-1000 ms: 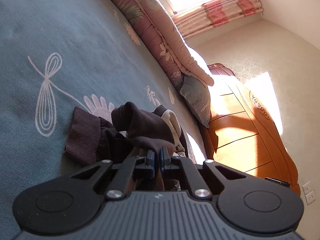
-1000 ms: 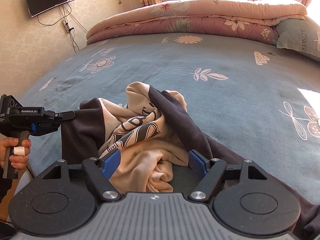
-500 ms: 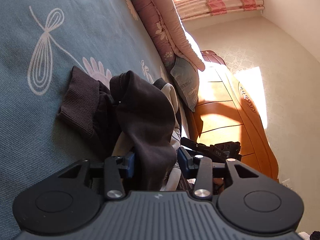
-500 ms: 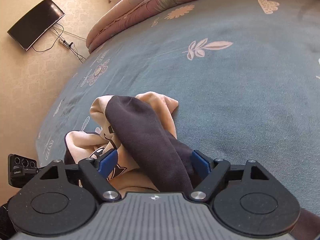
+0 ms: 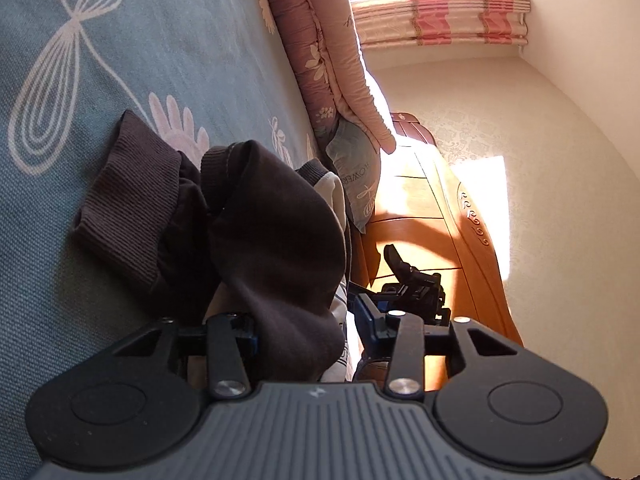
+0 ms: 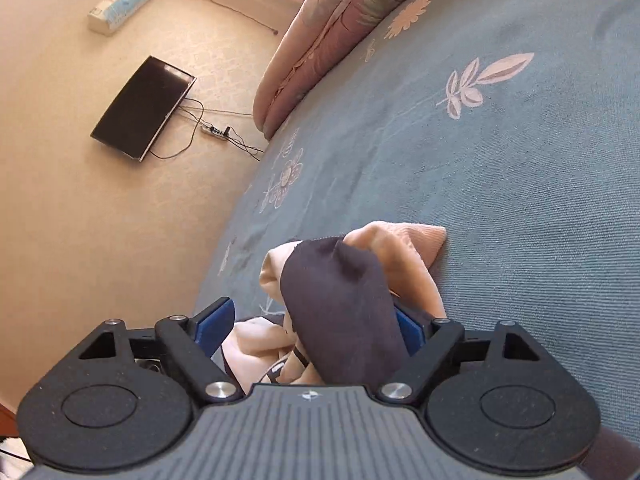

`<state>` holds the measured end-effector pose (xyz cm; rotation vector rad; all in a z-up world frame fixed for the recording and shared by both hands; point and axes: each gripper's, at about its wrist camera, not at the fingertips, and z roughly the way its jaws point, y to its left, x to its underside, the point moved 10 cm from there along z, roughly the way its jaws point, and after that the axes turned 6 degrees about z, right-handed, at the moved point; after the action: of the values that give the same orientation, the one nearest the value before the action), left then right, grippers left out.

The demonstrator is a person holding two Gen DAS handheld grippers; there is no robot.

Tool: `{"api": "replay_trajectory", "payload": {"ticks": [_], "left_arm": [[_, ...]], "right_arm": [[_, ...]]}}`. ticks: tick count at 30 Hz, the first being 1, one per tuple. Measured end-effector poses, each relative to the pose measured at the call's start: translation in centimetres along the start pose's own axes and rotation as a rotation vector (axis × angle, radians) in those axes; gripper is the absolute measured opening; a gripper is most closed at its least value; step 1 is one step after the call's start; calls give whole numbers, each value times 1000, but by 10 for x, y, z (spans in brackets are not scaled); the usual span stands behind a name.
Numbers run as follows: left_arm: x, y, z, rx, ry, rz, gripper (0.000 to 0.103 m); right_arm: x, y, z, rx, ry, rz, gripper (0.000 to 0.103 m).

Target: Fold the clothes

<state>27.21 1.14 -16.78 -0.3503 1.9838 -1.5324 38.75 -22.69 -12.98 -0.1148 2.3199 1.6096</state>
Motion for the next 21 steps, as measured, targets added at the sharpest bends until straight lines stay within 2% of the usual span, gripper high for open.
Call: {"api": "replay_trajectory", "payload": {"ticks": [2, 4, 5, 7, 8, 10, 13, 14, 15, 16, 17, 19, 21], "left_arm": [[4, 7, 1, 5, 0, -24, 41], [11, 22, 4, -9, 5, -73, 38], [12, 29, 6, -13, 2, -107, 32], [12, 39, 8, 3, -18, -164, 25], [11, 39, 9, 5, -22, -172, 25], [7, 28, 8, 29, -35, -144, 25], [4, 15, 3, 85, -57, -109, 25], [6, 19, 7, 61, -47, -106, 25], [9, 29, 13, 10, -24, -121, 23], [10, 36, 16, -9, -23, -147, 19], [10, 38, 17, -13, -40, -178, 10], [8, 30, 11, -36, -58, -138, 9], [3, 19, 6, -60, -63, -84, 6]], "right_arm": [[0, 0, 5, -71, 9, 30, 83], [4, -12, 5, -72, 9, 70, 76], [6, -19, 5, -72, 9, 91, 73], [11, -31, 6, -72, 9, 132, 43], [13, -37, 6, -72, 9, 152, 39], [17, -48, 6, -73, 9, 187, 41], [20, -20, -2, -91, 3, 76, 43], [19, -16, -4, -99, -11, 65, 43], [18, -26, -1, -57, -14, 88, 41], [17, -36, 1, -16, -16, 111, 35], [17, -48, 4, 18, -18, 140, 24], [15, -45, 2, 21, -55, 134, 20], [13, -25, -6, 37, -105, 68, 14]]}}
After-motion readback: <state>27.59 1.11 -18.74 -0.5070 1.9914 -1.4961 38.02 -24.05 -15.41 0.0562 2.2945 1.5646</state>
